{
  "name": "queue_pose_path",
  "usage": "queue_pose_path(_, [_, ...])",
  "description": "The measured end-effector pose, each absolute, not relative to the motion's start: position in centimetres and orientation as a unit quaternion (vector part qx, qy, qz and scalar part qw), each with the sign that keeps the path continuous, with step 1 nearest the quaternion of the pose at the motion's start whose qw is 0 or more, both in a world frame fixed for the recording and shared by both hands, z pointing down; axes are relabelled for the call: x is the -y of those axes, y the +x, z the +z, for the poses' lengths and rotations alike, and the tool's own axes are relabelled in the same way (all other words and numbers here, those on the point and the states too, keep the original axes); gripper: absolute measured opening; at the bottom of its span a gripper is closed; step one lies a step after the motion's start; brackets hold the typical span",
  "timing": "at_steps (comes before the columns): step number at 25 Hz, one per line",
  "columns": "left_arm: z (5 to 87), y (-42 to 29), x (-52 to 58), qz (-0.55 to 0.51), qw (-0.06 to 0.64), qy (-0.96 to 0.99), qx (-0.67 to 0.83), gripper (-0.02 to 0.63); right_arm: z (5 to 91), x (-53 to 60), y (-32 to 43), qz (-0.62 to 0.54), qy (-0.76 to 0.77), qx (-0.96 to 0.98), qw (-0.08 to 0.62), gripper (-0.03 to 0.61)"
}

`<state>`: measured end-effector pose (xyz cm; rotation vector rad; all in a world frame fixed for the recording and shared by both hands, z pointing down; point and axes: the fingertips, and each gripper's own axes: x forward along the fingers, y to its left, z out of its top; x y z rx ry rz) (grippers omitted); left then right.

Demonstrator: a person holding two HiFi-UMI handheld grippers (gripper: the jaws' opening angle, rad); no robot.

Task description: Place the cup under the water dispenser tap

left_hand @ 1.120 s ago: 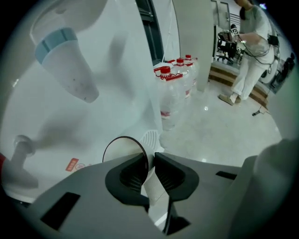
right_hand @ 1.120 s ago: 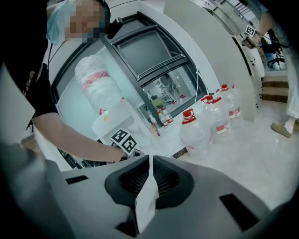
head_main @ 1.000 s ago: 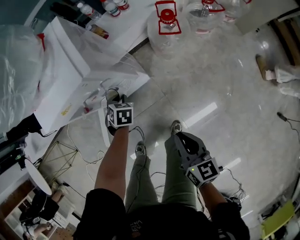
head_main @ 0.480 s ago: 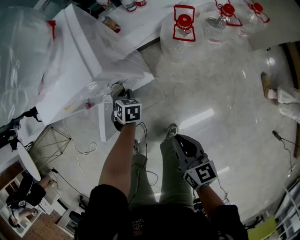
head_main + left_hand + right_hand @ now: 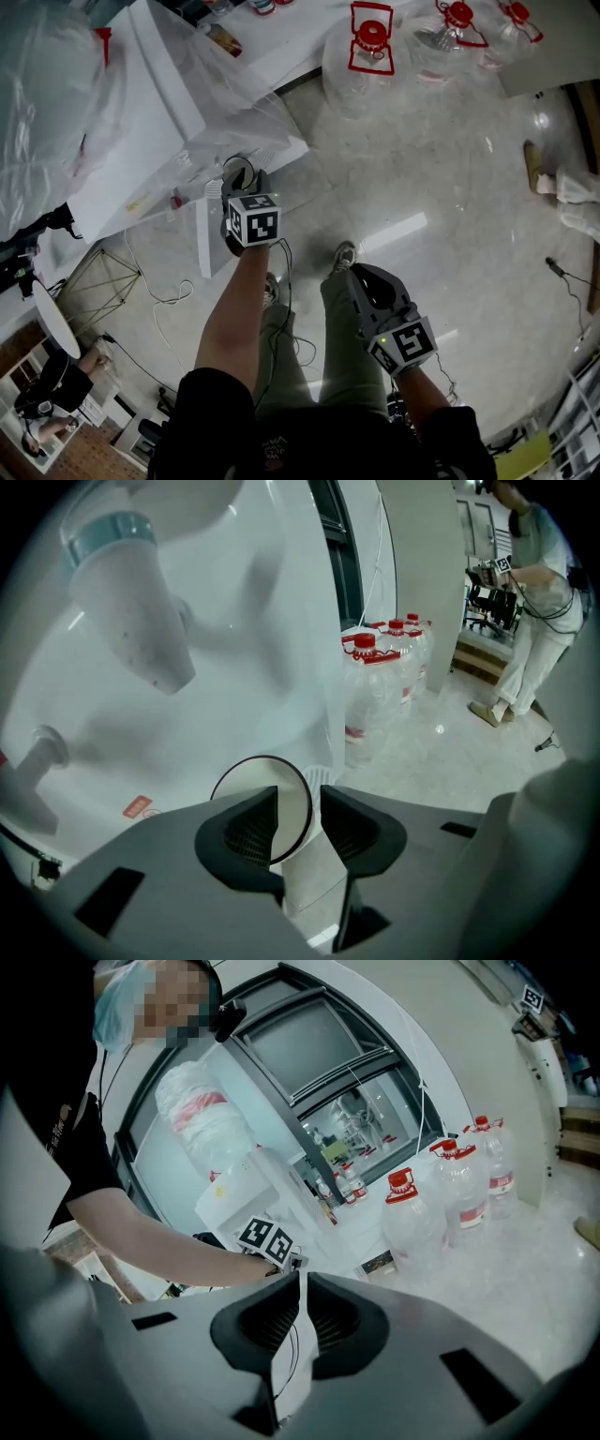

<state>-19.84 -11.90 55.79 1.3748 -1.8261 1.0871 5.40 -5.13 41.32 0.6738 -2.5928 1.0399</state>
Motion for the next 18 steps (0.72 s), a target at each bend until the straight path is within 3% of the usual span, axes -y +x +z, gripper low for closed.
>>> queue_pose_path(18, [50.0,-17.8,9.1,0.350,0.216,0.646,0.644,0.143,38.2,-2.3,1.0,0.344,0.271,0.891,0.124,0.046])
